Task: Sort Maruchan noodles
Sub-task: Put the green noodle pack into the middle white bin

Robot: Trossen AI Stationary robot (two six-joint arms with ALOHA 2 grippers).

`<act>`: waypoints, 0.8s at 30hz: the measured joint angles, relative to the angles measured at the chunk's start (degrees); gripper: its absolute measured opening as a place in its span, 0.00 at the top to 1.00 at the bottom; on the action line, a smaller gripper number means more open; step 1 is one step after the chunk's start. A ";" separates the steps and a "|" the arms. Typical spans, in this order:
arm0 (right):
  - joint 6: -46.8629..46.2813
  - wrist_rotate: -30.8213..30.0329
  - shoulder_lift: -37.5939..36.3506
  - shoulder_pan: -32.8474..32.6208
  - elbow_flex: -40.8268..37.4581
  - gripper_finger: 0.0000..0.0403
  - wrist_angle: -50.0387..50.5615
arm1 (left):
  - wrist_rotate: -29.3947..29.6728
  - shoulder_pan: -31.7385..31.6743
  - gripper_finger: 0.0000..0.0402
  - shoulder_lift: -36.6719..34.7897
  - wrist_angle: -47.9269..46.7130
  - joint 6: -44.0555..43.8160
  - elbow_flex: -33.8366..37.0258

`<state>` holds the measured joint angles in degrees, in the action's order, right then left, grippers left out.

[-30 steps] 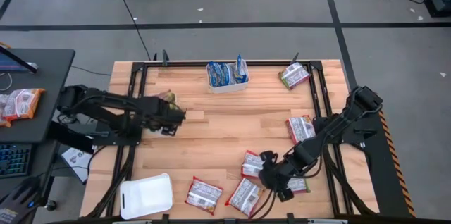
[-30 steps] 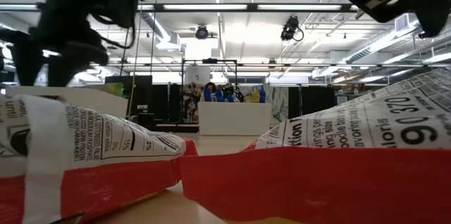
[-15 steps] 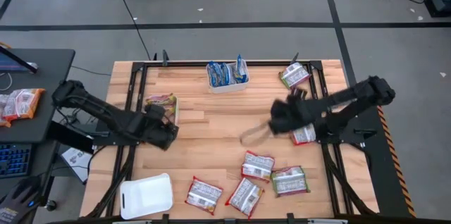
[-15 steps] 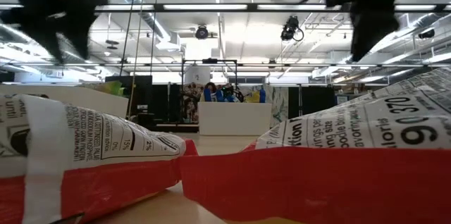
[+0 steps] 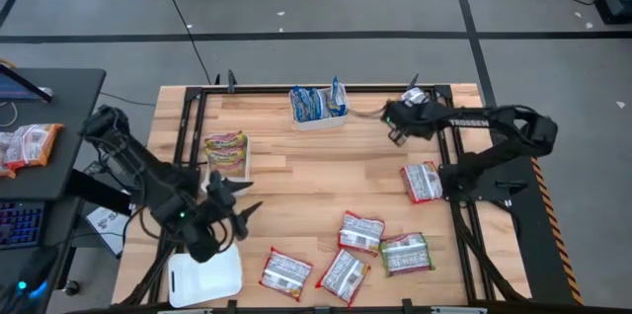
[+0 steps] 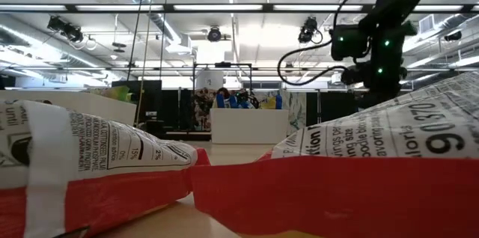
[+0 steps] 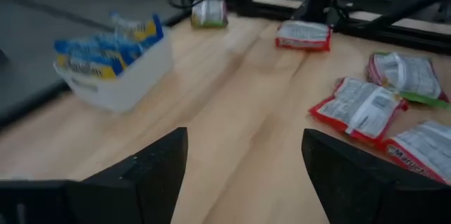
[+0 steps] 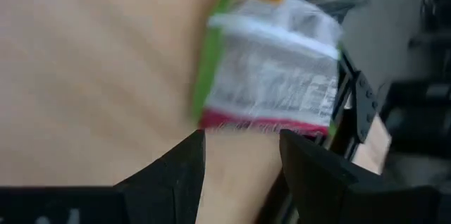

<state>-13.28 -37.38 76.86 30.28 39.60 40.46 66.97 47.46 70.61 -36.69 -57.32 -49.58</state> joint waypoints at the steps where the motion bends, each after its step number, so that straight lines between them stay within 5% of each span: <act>1: -0.24 0.30 0.00 2.21 0.00 0.53 -2.17 | 1.47 0.84 0.30 0.00 0.11 1.58 0.00; 11: -4.32 13.45 3.64 19.90 0.62 0.54 -11.68 | 3.48 1.88 0.30 -0.02 0.09 6.26 0.11; 18: -6.82 17.67 9.40 16.94 1.16 0.54 -13.79 | 2.31 2.26 0.30 -0.07 3.61 7.00 0.15; 24: -9.66 24.55 7.69 5.63 1.22 0.54 -5.51 | -2.93 2.25 0.30 -0.07 11.41 10.69 0.15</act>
<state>-22.94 -12.83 84.55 35.90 40.83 34.95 64.05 49.71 70.54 -25.28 -46.63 -49.43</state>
